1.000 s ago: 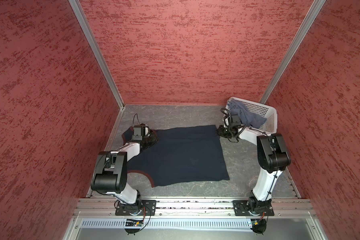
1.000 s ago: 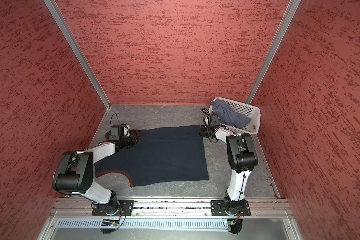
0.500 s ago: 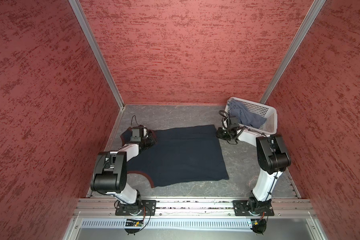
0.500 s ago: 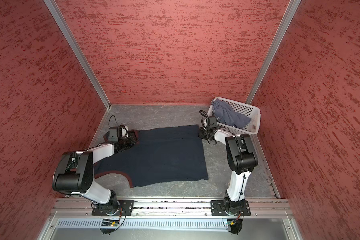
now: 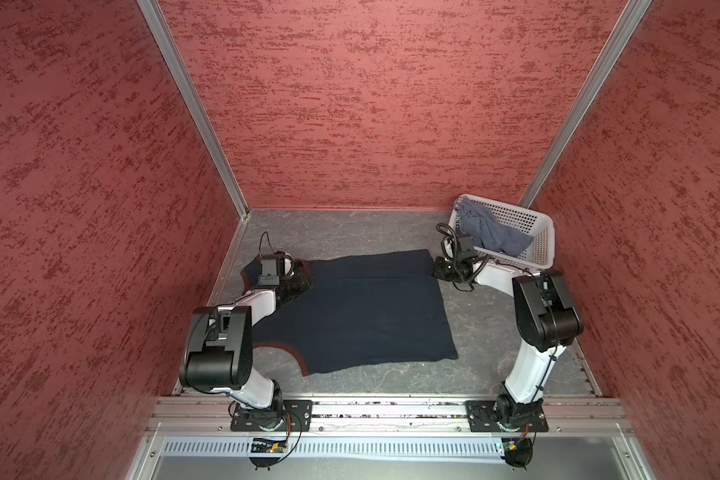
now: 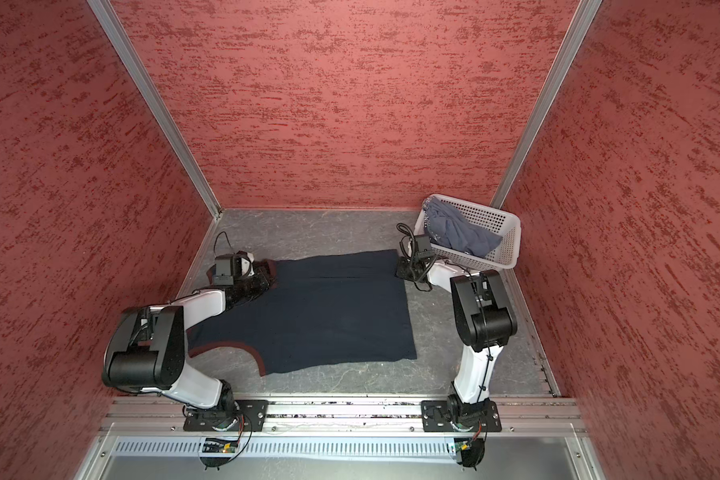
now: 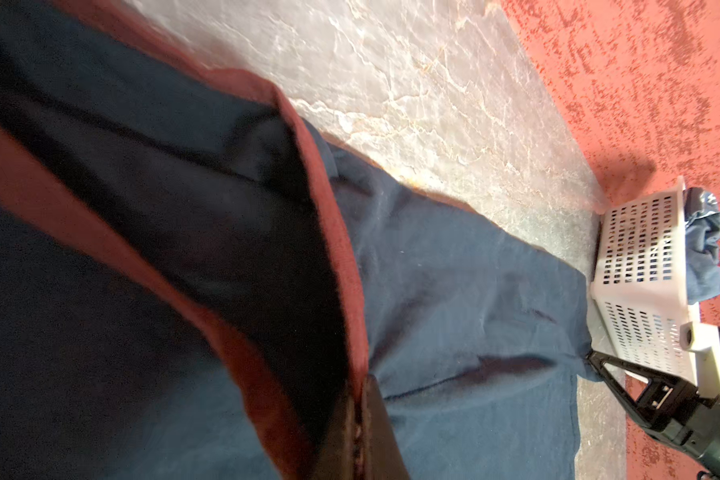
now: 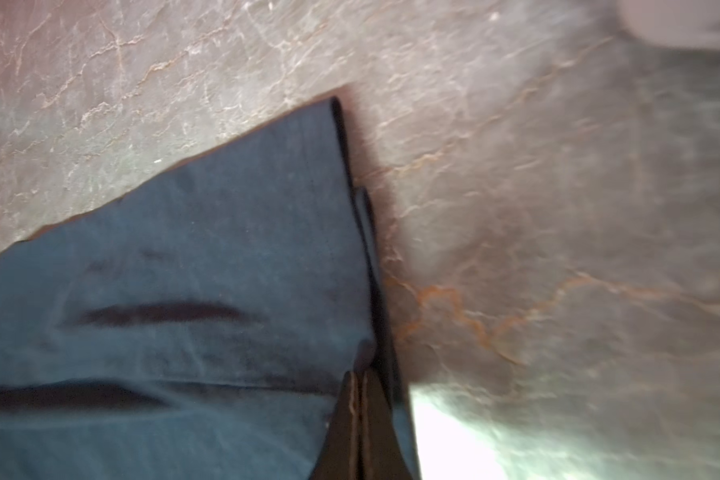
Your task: Fold and stack the tank tops
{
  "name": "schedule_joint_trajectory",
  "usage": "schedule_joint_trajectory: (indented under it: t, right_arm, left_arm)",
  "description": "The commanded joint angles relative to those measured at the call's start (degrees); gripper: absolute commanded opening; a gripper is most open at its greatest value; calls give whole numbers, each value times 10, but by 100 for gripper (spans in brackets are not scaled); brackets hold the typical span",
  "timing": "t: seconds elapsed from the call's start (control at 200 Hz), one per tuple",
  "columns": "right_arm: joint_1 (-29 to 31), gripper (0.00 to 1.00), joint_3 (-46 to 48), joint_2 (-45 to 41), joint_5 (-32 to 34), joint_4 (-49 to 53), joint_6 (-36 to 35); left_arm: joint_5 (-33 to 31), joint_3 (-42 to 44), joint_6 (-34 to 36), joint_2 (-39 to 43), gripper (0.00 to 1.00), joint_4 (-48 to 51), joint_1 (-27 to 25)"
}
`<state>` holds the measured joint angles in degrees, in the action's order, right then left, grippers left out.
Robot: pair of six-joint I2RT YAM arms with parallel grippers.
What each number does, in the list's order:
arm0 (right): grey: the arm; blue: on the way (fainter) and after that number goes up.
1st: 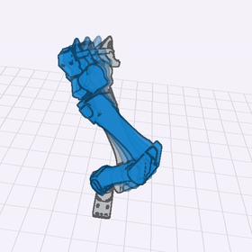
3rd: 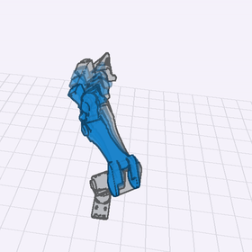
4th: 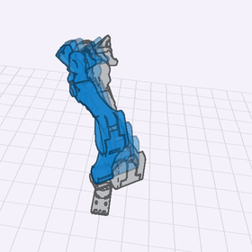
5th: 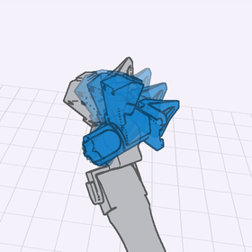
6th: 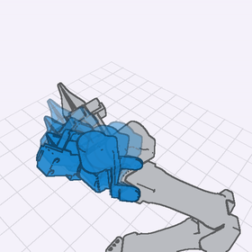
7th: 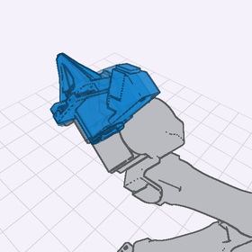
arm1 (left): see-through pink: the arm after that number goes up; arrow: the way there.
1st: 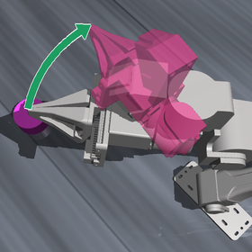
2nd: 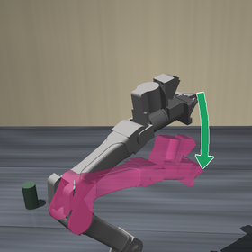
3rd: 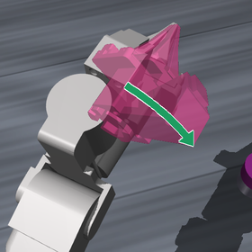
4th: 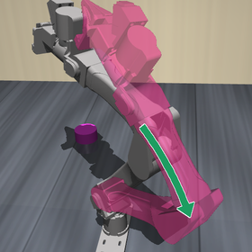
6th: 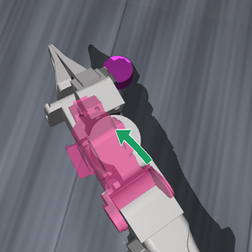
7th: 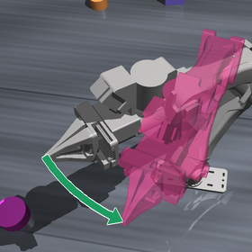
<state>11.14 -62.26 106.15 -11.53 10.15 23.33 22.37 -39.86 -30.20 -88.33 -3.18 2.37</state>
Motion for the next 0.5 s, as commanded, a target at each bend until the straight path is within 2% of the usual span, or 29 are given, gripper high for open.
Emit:
schedule_joint_trajectory:
  t: [0.0,0.135,0.496]
  right_arm:
    - [-7,0,21,-40,29,-49,7]
    - [-10,0,34,-57,22,-78,11]
    - [-12,0,-14,-40,19,-108,8]
  left_arm:
    - [9,1,-1,18,3,-23,11]
    - [12,-14,0,16,3,-28,12]
    - [18,-108,17,-43,5,-55,24]
